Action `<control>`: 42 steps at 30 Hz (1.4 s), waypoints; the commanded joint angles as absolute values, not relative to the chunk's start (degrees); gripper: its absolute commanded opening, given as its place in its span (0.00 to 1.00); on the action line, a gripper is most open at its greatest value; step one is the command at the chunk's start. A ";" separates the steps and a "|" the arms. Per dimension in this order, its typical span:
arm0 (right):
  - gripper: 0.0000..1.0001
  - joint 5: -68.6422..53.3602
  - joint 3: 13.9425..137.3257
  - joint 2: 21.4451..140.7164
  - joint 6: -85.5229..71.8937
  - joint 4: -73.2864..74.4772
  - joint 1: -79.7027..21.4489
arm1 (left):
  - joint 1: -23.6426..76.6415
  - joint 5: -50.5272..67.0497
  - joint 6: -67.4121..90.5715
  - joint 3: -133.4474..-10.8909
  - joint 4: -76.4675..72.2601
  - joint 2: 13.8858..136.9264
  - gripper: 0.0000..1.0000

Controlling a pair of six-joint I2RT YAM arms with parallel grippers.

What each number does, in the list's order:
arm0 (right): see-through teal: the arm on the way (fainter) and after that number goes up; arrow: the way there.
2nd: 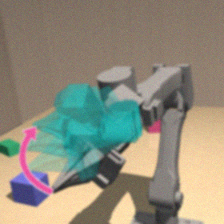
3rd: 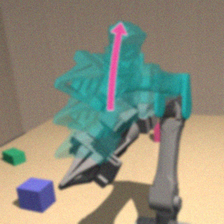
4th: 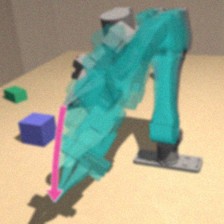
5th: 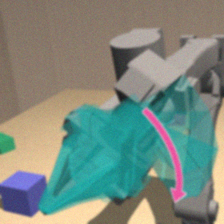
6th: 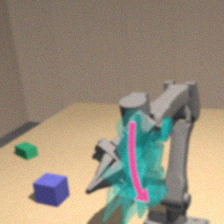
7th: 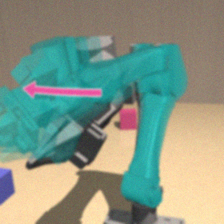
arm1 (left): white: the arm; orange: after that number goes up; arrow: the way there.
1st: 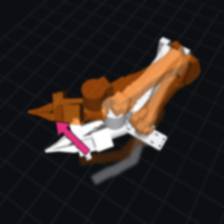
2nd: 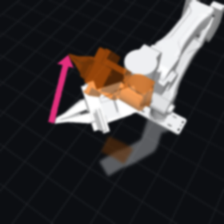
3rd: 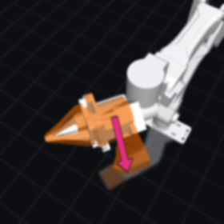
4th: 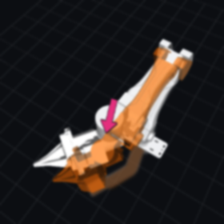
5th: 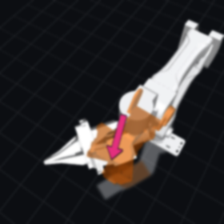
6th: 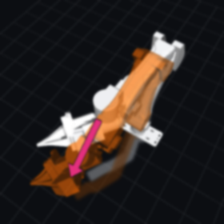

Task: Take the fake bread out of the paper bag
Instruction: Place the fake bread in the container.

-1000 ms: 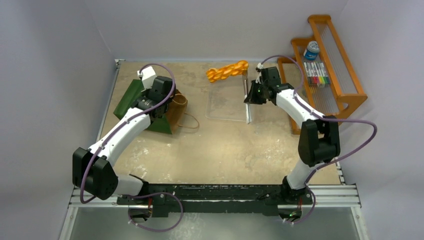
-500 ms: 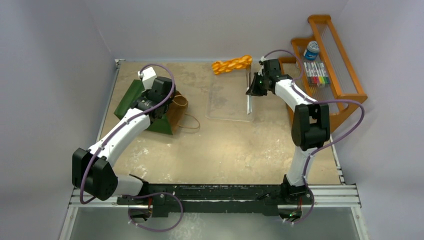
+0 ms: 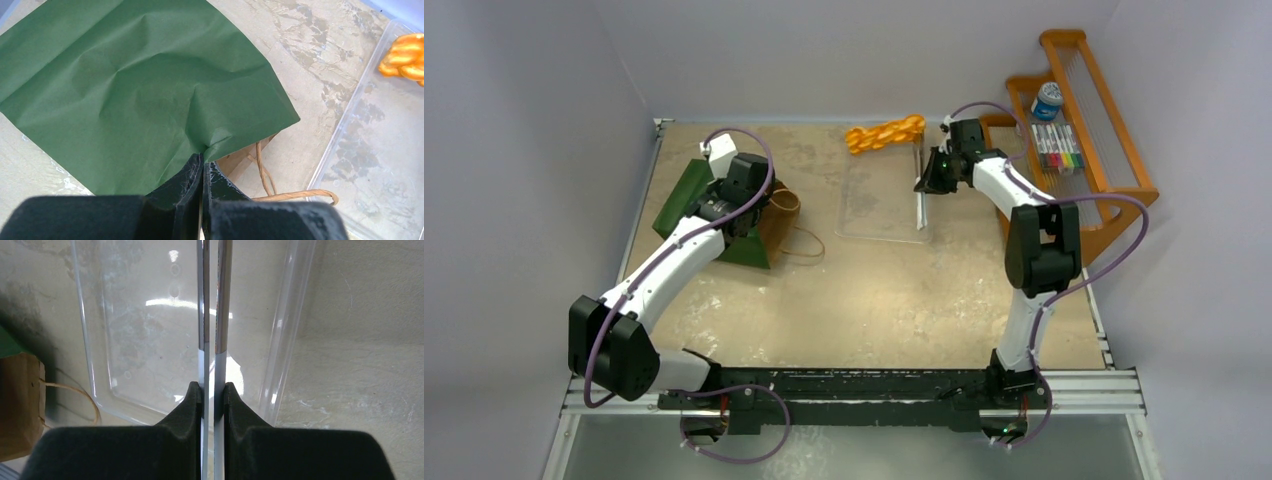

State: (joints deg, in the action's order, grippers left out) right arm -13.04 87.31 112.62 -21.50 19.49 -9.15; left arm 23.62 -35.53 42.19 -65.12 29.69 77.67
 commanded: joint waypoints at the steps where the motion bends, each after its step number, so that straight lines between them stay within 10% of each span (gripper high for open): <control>1: 0.15 -14.42 88.88 112.48 -22.00 18.12 -9.14 | 23.24 -34.90 41.48 -65.58 26.70 77.34 0.00; 12: 0.37 -15.39 87.39 114.61 -23.36 16.69 -9.14 | 23.17 -34.72 40.66 -65.78 26.87 77.41 0.00; 42: 0.34 -13.22 71.14 96.72 -20.43 12.10 -9.92 | 23.13 -25.84 37.35 -64.46 23.49 77.13 0.00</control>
